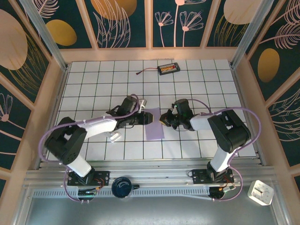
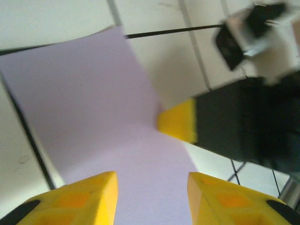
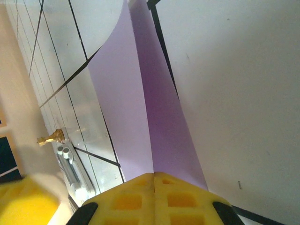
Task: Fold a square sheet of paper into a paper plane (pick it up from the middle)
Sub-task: Fold the triangle a second time at the center of the table.
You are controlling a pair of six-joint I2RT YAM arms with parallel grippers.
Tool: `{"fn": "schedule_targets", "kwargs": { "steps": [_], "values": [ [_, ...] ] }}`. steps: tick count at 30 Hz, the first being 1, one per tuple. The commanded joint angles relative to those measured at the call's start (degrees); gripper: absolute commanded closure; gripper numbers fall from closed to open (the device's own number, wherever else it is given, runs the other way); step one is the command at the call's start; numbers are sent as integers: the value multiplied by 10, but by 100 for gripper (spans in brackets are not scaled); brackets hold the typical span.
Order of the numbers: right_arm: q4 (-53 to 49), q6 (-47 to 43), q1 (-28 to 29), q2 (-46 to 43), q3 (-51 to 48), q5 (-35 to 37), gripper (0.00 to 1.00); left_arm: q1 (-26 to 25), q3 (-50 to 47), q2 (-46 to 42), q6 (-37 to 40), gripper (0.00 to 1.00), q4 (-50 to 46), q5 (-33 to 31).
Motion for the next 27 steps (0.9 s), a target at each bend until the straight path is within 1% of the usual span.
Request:
{"fn": "schedule_targets", "kwargs": {
  "steps": [1,4,7,13,19,24,27],
  "values": [
    [-13,30,6,-23,-1,10,100,-42,-32,-31,55,53,34,-60],
    [-13,40,6,-24,-2,4,100,-95,-52,-48,92,50,42,-120],
    [-14,46,6,-25,-3,5,100,-149,-61,-46,120,44,48,-186],
    [-13,46,6,-18,-1,2,100,-205,-50,-5,145,37,47,-245],
    [-11,42,6,-16,0,1,100,-215,-17,37,156,38,22,-273],
    [-14,38,6,-14,0,2,100,-215,-7,38,165,43,23,-272],
    [-15,36,6,-12,-1,1,100,-215,-6,37,171,50,21,-271]
  ]
}}
